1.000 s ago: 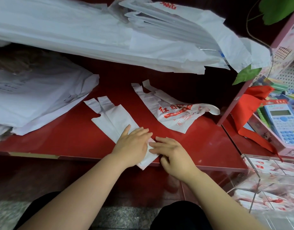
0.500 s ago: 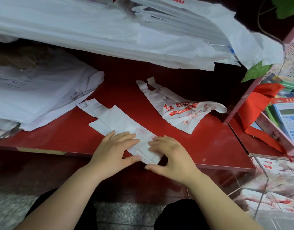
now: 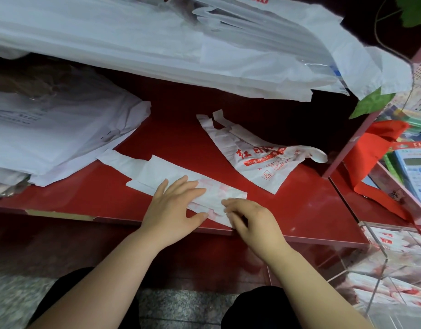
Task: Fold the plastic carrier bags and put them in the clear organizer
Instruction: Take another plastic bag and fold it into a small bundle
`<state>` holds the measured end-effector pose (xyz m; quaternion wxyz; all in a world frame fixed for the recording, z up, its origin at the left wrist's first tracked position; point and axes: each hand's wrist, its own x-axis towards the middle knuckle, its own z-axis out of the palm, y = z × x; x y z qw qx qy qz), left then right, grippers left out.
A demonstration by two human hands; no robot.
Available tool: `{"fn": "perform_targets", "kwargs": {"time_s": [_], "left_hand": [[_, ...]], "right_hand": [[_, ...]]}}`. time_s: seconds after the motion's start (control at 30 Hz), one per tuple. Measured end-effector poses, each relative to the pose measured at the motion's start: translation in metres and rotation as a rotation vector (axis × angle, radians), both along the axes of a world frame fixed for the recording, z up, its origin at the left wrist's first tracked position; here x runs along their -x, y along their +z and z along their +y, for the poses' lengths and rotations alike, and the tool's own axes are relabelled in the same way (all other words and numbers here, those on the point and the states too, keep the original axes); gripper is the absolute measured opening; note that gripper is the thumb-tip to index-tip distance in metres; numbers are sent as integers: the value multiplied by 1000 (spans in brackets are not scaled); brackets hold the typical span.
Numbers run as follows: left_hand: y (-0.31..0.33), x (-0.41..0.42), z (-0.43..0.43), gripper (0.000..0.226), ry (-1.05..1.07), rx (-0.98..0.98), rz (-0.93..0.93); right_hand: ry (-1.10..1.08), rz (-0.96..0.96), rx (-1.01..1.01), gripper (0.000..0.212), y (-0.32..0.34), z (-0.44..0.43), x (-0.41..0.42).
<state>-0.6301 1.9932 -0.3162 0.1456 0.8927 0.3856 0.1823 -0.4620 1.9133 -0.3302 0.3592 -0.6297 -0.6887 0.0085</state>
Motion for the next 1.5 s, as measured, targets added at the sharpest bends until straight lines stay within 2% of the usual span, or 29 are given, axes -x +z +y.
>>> {"fn": "perform_targets", "kwargs": {"time_s": [0.17,0.27,0.33,0.43,0.53,0.6,0.8,0.9,0.93,1.0,1.03,1.17,1.23,1.3,1.4,1.43,1.5], "left_hand": [[-1,0,0,66,2,-10,38],[-2,1,-2,87,-2,-48,-7],[-5,2,-3,81,10,-39,-72],[-5,2,-5,54,-15,-77,-150],[9,-14,-8,56,-65,-50,-203],[15,-30,-1,47,-77,-25,-119],[7,-46,21,48,-65,96,281],[7,-28,32,51,-7,102,361],[8,-19,40,52,29,107,378],[12,3,59,53,121,120,419],[12,14,68,54,166,124,435],[14,47,76,57,226,134,451],[15,58,64,62,213,116,448],[13,71,47,77,199,84,457],[0,95,20,119,133,-37,388],[-4,102,15,117,87,-106,378],[-15,116,11,74,47,-261,274]], "right_hand": [[102,32,43,22,3,-4,-2],[104,112,187,33,10,-9,1],[69,151,250,35,14,-7,3],[2,174,263,19,15,-4,7],[-21,150,208,12,10,-2,14],[-30,127,121,14,4,-2,16],[12,25,13,16,-7,-4,10],[29,52,66,17,-3,-8,8],[21,50,106,23,0,-10,8],[0,-20,152,41,3,-13,7],[-12,-88,150,43,6,-14,8],[-91,-368,128,33,17,-6,8],[-182,-462,165,38,26,4,5],[-254,-539,287,45,36,16,6],[-270,-605,504,40,46,38,-5],[-281,-624,543,39,49,47,-6],[-287,-631,576,40,52,64,-7]]}}
